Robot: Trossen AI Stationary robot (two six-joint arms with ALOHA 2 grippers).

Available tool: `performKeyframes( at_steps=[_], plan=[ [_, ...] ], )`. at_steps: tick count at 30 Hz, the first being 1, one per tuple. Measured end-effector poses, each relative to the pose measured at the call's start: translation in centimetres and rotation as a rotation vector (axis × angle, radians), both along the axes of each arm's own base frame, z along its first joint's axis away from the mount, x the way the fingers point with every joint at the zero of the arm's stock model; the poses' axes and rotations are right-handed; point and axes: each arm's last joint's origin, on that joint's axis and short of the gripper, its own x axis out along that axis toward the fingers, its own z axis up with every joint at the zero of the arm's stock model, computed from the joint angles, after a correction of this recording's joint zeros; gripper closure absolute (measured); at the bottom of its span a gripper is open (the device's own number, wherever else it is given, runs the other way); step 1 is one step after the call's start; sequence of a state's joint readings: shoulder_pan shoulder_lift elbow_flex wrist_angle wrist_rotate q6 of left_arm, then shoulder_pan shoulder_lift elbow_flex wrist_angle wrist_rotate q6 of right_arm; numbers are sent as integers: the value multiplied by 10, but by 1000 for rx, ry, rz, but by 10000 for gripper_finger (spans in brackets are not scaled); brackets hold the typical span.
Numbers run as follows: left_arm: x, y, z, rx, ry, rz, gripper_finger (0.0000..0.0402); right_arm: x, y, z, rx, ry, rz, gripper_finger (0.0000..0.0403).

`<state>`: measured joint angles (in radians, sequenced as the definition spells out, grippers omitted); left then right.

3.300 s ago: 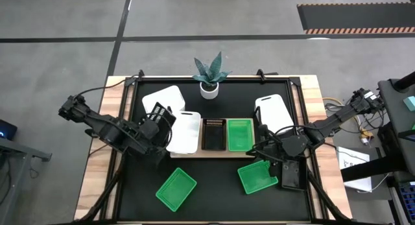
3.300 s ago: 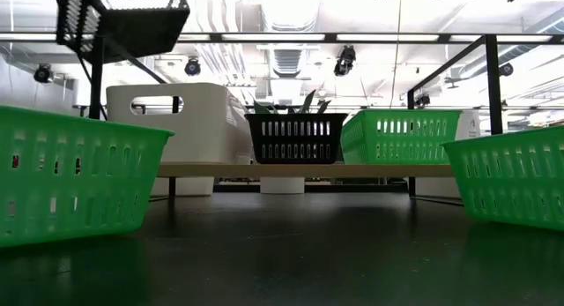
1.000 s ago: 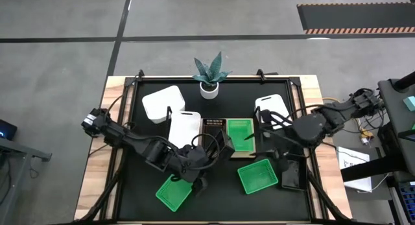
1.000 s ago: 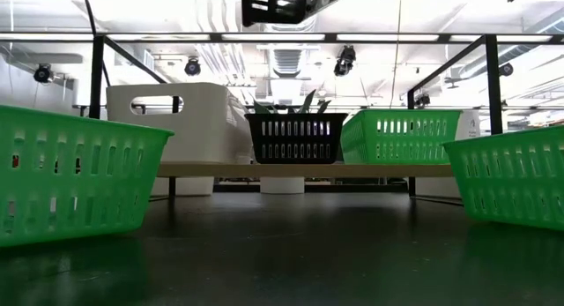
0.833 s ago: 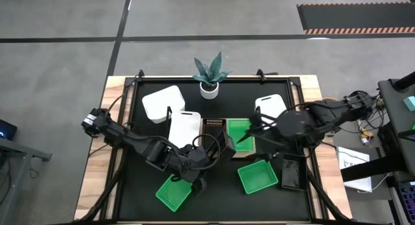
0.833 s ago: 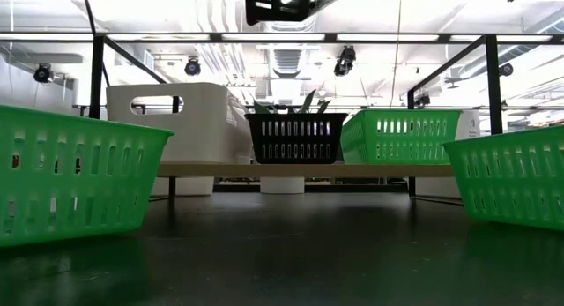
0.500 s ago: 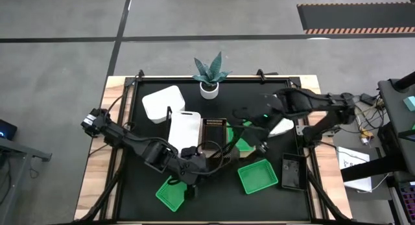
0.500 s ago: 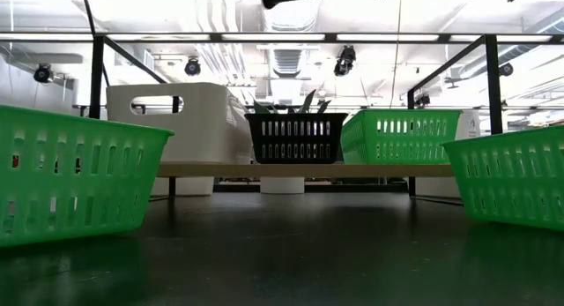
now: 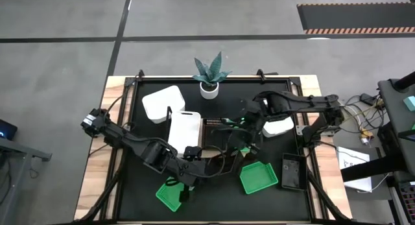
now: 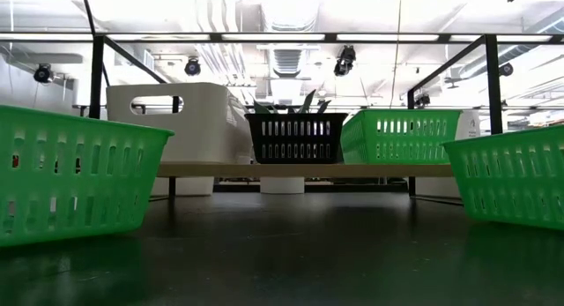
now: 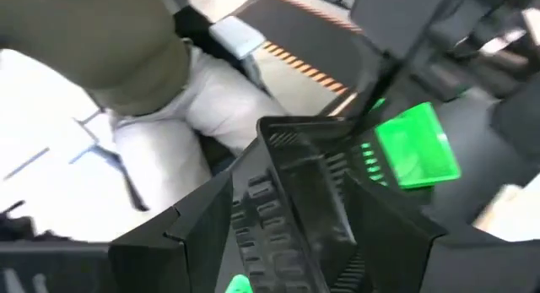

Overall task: Stack baskets on shelf by color
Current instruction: Stack the left black bin on top of the other black bin on the shelf

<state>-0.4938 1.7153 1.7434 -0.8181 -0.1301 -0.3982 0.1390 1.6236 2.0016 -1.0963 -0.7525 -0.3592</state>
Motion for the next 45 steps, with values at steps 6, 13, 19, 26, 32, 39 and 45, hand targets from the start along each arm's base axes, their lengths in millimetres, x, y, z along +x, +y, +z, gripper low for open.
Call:
performKeyframes(
  at_steps=[6,13,19,26,32,39,45],
  plan=[
    [0,0,2,10,-16,-11,401,8,3,-12,44,50,46,207],
    [0,1,2,15,-10,-10,401,11,6,-19,18,35,96,274],
    [0,1,2,22,-13,-9,399,6,8,-21,-17,-8,171,379],
    [1,1,4,118,-57,-112,361,3,9,-23,-46,-43,230,393],
    [1,1,4,218,-93,-217,301,-1,9,-26,-55,-43,284,394],
    [1,1,8,409,-159,-393,243,-7,9,-28,-53,-62,361,394],
    [1,4,11,573,-190,-425,230,-15,9,-30,39,-44,458,395]
  ],
)
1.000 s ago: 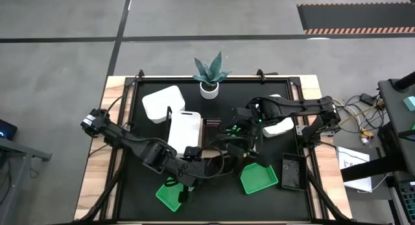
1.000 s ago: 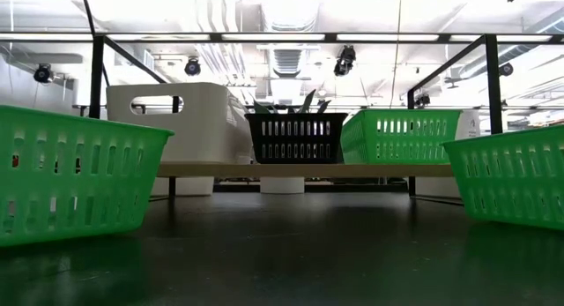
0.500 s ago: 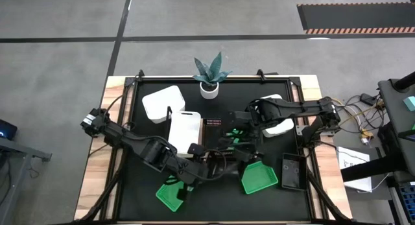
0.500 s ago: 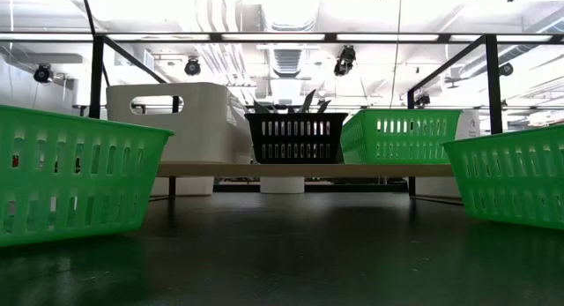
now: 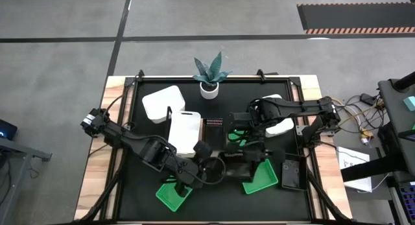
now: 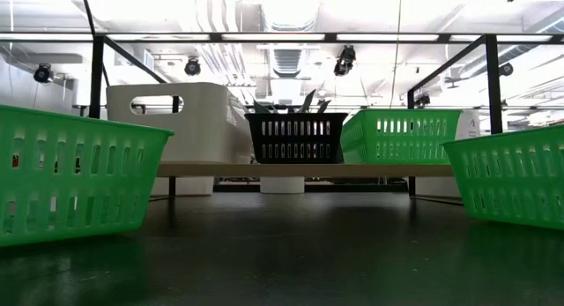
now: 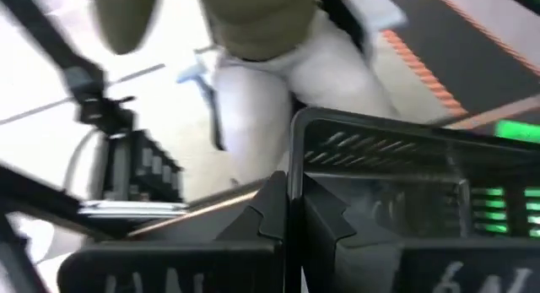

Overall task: Stack baskets on shelf by color
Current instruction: Stack the left black bin on top of the other black bin on the shelf

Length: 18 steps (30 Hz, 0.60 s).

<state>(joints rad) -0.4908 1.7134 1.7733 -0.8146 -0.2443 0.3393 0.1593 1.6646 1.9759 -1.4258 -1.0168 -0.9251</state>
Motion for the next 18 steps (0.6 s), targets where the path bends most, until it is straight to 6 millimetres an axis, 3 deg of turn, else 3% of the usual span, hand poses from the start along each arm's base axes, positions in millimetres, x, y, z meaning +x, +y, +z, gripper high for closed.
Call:
performKeyframes(
  at_steps=[6,14,18],
  plan=[
    [11,1,-7,73,-95,-78,230,-7,1,2,121,-77,126,395],
    [19,3,-13,81,-168,-102,230,-7,1,1,119,-109,139,395],
    [23,-1,-15,45,-213,-199,231,-6,1,1,119,-120,144,395]
  ],
)
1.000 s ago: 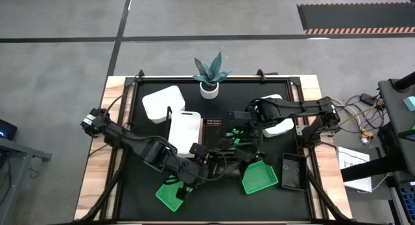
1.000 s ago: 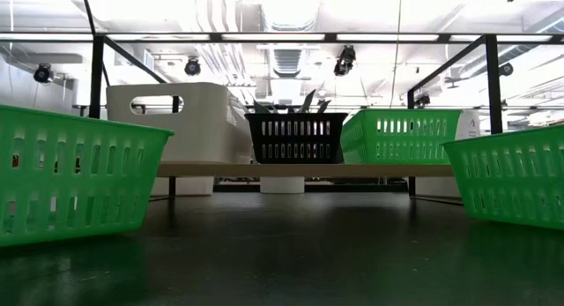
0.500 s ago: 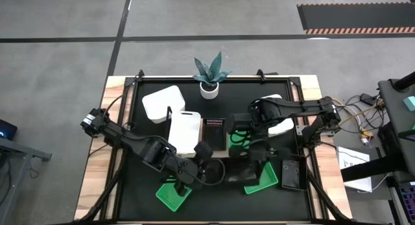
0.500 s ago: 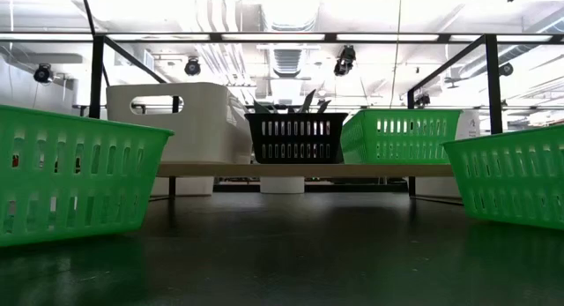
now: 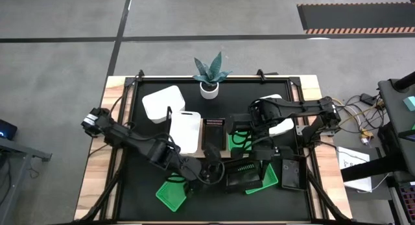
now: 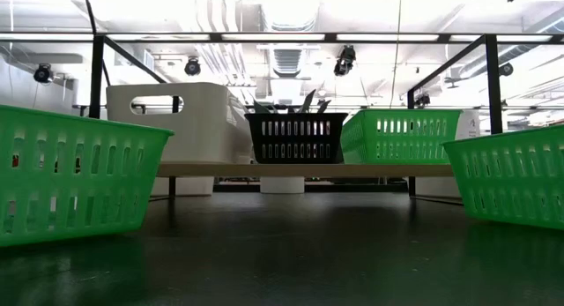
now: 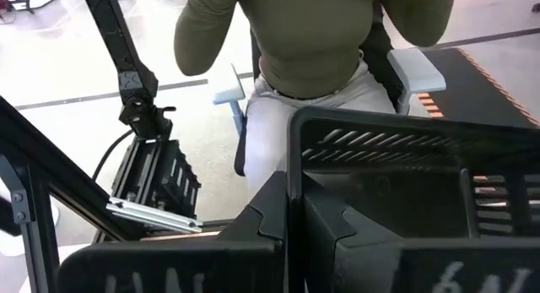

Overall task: Stack baskets on shelf by color
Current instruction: Stack the left black bin on top of the other black bin on the shelf

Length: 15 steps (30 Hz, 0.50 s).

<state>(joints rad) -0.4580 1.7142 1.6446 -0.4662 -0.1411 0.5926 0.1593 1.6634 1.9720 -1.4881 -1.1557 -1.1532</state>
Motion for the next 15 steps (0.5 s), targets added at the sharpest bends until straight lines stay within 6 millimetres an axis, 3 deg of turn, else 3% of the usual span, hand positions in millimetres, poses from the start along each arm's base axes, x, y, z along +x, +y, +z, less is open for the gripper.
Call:
performKeyframes(
  at_steps=[6,13,15],
  plan=[
    [6,-1,-14,0,-72,-38,256,0,0,0,1,-4,0,395],
    [12,6,-20,-17,-103,-24,379,1,0,0,-2,-4,-2,394],
    [12,5,-19,-25,-107,-25,392,1,0,0,-1,5,-7,391]
  ],
)
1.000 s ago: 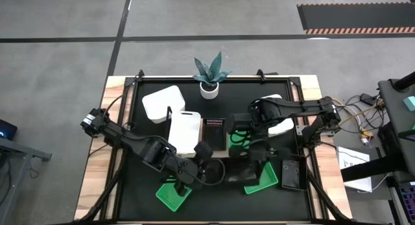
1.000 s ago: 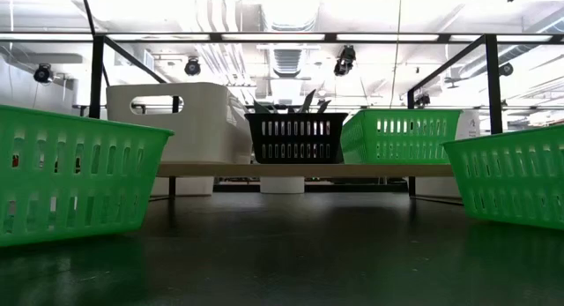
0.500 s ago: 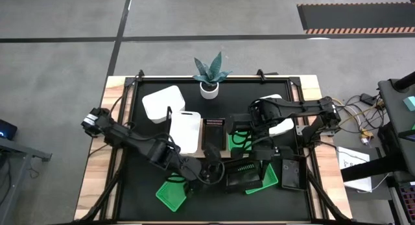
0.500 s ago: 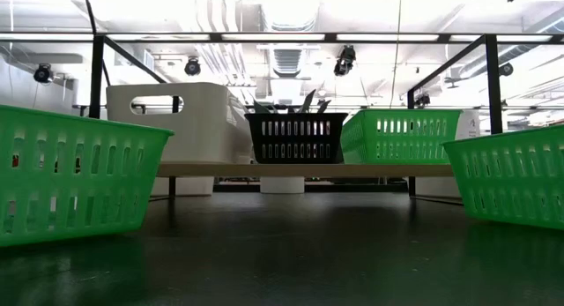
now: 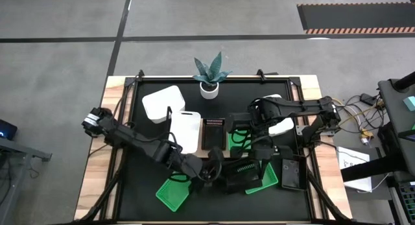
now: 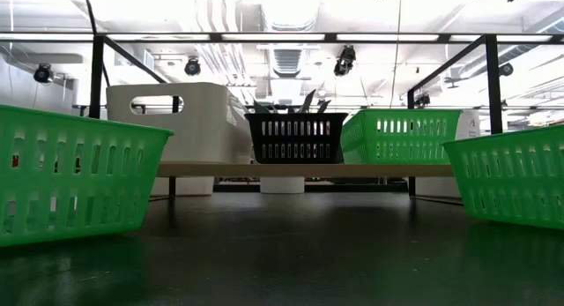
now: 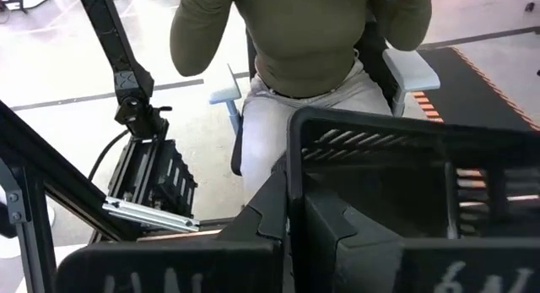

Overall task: Stack baskets on shelf by color
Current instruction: Stack the left black bin on top of the other black bin on the shelf

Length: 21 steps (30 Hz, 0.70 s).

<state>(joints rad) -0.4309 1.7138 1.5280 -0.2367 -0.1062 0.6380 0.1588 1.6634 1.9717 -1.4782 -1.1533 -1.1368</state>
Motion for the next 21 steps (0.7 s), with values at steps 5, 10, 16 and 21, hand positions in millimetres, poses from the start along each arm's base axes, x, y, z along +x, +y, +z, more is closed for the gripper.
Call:
performKeyframes(
  at_steps=[5,10,16,21],
  plan=[
    [0,1,0,-2,1,2,400,1,0,-2,0,65,-27,365],
    [0,1,0,-4,1,4,401,6,1,-6,7,109,-57,312],
    [1,1,1,-8,-1,11,401,8,-2,-8,-4,135,-84,243],
    [0,1,0,-38,16,24,401,9,-11,0,-80,192,-204,210]
  ],
)
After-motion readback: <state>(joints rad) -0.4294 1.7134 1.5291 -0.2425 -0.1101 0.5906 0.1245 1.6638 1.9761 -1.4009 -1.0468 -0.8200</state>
